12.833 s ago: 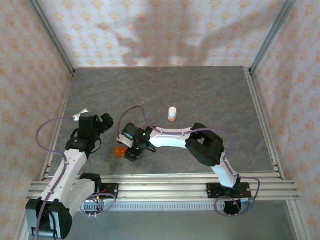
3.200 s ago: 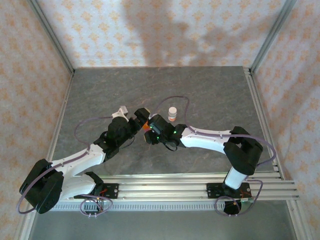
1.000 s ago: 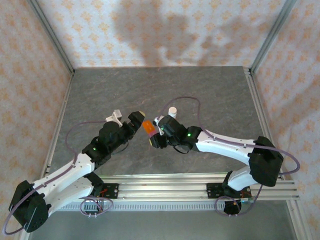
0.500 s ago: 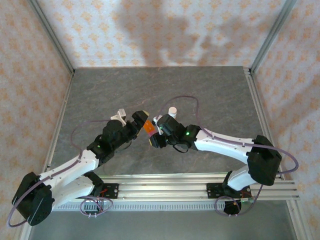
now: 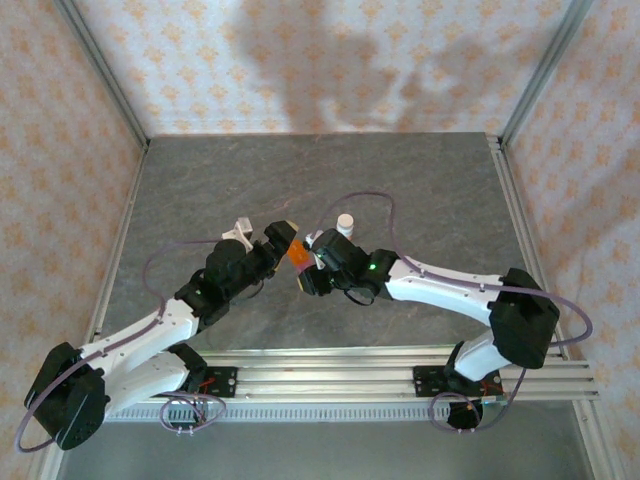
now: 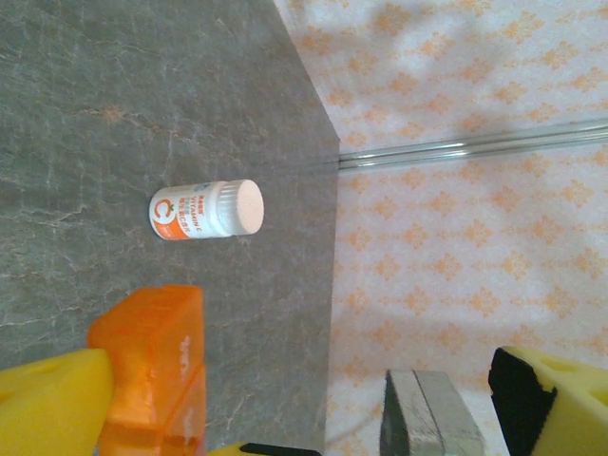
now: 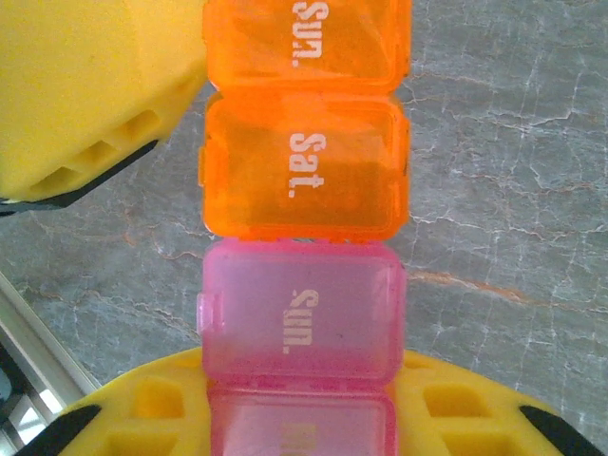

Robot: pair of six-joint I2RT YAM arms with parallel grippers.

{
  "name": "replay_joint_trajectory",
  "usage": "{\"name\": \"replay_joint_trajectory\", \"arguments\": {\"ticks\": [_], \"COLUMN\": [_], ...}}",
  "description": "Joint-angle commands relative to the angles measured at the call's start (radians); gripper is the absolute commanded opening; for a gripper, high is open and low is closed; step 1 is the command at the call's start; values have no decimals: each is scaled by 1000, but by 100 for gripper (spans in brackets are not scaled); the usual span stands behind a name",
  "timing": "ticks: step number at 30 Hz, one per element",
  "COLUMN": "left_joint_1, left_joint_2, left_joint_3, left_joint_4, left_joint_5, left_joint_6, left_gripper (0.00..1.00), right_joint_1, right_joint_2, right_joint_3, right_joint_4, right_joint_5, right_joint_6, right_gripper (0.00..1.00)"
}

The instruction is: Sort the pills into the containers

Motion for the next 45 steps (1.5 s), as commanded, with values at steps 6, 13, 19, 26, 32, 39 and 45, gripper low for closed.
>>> {"name": "replay_joint_trajectory", "arguments": {"ticks": [6,13,19,26,32,39,45], "left_joint_1": [-13,-15,-22,-22,-23,-24,-23], "left_joint_2": [-55,-44,-89,-70,-52,-46,-40], "left_joint_3": [14,11,12,6,6,14,18], "left_joint_4": [-24,-48,-146,-128,-106,-98,-79], "left_joint_5": [-28,-48,-107,-103,-96,-91,-84], "left_joint_6": [1,0,16,24,25,27,24], "left_gripper": [100,99,99,99,100,100,100], "right_joint_1": [2,0,1,1,3,2,1], "right_joint_2": [22,19,19,22,23,24,34], "right_joint_3": [38,38,41,43,38,38,43], "right_joint_4": [33,34,34,35,41,46,51], "right_joint_5": [29,38,52,49,47,45,35], "right_joint_6": [20,25,26,27,31,34,37], "right_gripper": [29,29,29,29,28,28,28]}}
